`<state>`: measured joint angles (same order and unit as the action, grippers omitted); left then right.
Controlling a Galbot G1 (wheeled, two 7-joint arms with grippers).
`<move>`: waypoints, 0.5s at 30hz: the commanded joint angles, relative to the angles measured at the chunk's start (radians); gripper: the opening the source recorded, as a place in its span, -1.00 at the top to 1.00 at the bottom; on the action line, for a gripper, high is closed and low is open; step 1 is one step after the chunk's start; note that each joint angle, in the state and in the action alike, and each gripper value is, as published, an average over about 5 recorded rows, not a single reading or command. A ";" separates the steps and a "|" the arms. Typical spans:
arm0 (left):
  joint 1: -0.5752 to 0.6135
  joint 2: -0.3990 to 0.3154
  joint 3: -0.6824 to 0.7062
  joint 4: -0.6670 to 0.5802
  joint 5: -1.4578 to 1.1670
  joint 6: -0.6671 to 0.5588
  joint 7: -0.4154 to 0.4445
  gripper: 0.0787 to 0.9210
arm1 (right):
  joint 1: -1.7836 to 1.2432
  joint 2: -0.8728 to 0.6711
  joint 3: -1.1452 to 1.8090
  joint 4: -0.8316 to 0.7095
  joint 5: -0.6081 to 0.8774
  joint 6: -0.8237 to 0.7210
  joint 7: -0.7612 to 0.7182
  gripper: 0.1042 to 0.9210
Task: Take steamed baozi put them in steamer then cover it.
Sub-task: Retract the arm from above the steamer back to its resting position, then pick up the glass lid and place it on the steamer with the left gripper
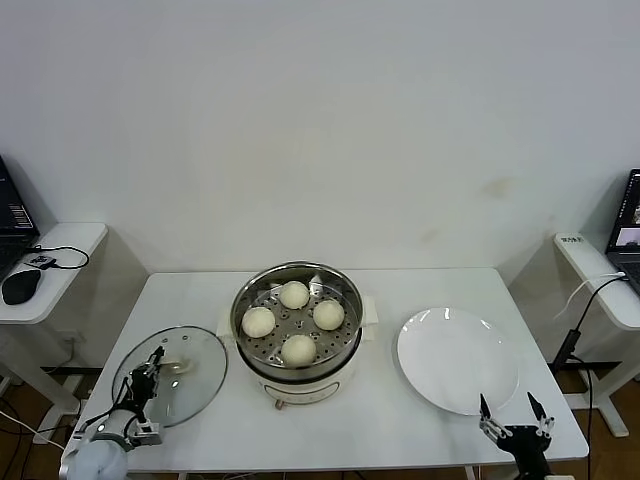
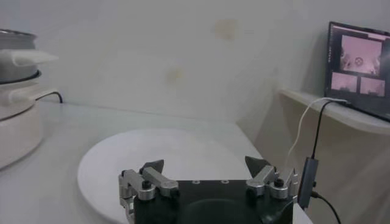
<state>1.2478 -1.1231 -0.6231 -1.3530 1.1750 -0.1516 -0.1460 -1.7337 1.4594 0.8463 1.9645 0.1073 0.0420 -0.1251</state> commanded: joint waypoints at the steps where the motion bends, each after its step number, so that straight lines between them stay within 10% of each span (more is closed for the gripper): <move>1: 0.031 -0.004 -0.022 -0.041 -0.045 -0.001 -0.111 0.81 | 0.001 -0.002 -0.005 0.005 0.000 -0.001 0.000 -0.76; 15: 0.233 0.060 -0.161 -0.412 -0.211 0.157 -0.056 0.83 | -0.008 -0.020 -0.028 0.039 -0.026 -0.010 -0.002 -0.76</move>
<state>1.3544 -1.1074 -0.6976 -1.5082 1.0912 -0.1032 -0.2397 -1.7415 1.4416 0.8230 1.9956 0.0884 0.0336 -0.1269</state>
